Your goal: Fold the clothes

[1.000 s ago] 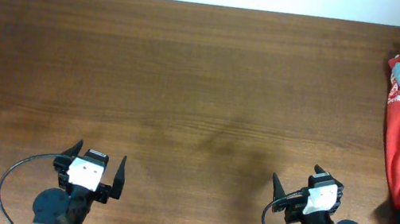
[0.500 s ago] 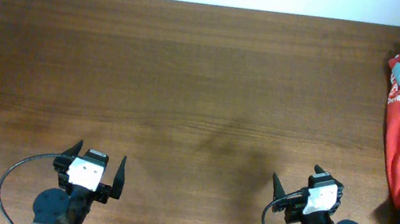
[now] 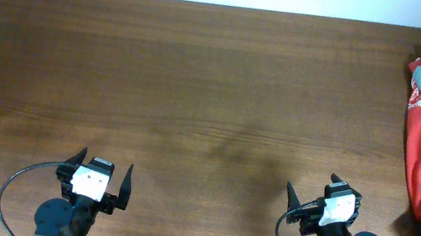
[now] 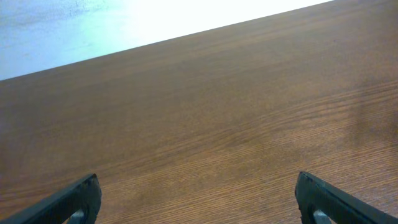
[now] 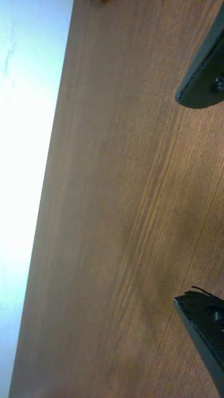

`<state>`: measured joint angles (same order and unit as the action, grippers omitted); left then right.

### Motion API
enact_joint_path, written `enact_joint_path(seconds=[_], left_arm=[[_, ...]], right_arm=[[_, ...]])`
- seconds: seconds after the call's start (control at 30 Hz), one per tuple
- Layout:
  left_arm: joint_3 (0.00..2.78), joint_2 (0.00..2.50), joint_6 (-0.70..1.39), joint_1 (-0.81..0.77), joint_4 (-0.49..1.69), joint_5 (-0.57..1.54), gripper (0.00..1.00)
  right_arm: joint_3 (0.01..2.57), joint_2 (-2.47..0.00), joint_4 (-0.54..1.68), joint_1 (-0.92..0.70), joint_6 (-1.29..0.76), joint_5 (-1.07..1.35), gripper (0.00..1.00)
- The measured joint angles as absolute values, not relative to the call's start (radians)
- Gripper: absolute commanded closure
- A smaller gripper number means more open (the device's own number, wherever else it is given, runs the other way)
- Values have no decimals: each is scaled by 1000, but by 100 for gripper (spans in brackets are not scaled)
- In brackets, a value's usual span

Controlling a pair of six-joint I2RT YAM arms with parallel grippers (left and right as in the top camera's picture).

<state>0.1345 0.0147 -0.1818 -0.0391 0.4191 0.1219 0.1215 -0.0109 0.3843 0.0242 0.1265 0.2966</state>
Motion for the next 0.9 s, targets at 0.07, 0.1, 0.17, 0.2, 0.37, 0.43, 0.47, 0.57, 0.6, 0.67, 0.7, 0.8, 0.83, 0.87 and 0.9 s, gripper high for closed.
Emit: enact_joint_path(seconds=[0.07, 0.1, 0.17, 0.2, 0.37, 0.43, 0.47, 0.57, 0.6, 0.67, 0.7, 0.8, 0.83, 0.87, 0.9], left_arm=[[134, 15, -182, -39, 419, 122, 1], [134, 15, -182, -39, 419, 122, 1], [134, 15, -182, -39, 419, 122, 1], [134, 15, -182, -39, 419, 122, 1], [134, 15, -182, -39, 419, 122, 1], [134, 15, -182, -39, 419, 122, 1], [134, 15, -182, -39, 419, 122, 1], [134, 15, -182, -39, 419, 122, 1], [134, 15, -182, -39, 419, 122, 1], [134, 15, -182, -39, 419, 122, 1], [134, 15, -182, -39, 419, 122, 1], [134, 15, -182, -39, 421, 121, 1], [134, 15, -182, -39, 422, 122, 1], [134, 15, -182, -39, 422, 120, 1], [133, 15, -182, -39, 422, 119, 0]], right_arm=[[121, -11, 385, 24, 127, 297, 1], [121, -11, 384, 24, 127, 297, 1], [121, -11, 369, 24, 127, 297, 1], [121, -11, 361, 24, 123, 314, 1], [120, -11, 320, 24, 103, 466, 1], [120, -11, 316, 24, 67, 521, 1], [120, -11, 315, 24, 38, 541, 1], [121, -11, 295, 24, -64, 583, 2], [121, -11, 293, 24, -77, 587, 2], [154, -18, 317, 24, -99, 578, 2], [220, -36, 350, 24, -107, 552, 2], [400, -104, 442, 24, -118, 486, 2], [496, -166, 489, 24, -121, 449, 2], [552, -204, 532, 24, -123, 429, 2], [649, -286, 606, 24, -125, 396, 2]])
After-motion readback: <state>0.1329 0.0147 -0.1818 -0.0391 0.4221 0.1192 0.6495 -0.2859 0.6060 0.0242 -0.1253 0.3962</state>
